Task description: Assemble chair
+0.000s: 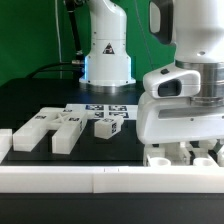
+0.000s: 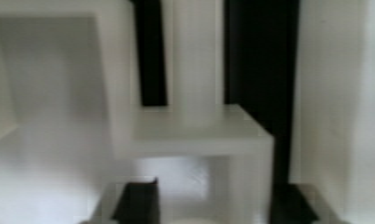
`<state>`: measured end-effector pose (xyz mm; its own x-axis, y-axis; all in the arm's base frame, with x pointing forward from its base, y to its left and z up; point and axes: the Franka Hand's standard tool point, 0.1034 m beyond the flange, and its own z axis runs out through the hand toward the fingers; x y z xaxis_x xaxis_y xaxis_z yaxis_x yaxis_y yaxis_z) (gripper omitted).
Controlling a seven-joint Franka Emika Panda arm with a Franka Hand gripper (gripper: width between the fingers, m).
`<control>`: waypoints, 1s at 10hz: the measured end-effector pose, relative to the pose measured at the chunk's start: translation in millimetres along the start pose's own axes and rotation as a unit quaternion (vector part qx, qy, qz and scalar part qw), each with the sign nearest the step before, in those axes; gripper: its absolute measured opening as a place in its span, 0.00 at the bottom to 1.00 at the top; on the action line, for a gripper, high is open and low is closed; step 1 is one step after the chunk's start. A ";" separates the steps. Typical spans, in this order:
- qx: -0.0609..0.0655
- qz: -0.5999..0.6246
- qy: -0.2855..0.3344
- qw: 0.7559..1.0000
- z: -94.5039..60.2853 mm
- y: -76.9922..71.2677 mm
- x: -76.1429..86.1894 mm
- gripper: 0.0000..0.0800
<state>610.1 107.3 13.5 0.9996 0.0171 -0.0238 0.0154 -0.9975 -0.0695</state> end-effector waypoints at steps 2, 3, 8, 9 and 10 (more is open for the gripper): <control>-0.005 0.005 0.001 1.000 -3.4 9.2 -1.1 0.68; -0.006 0.005 0.001 1.000 -5.7 10.6 -2.3 0.78; -0.002 -0.030 -0.001 1.000 -40.3 22.6 -17.4 0.81; -0.003 -0.040 0.001 0.999 -46.1 25.8 -22.5 0.81; -0.004 -0.047 -0.001 0.999 -50.8 27.7 -34.9 0.81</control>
Offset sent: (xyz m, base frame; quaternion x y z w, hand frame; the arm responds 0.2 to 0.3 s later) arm -0.0174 -0.0018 0.0179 0.0193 -0.0111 -0.0121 0.9997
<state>576.9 75.6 63.0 0.9936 0.1115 -0.0196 0.1100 -0.9919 -0.0634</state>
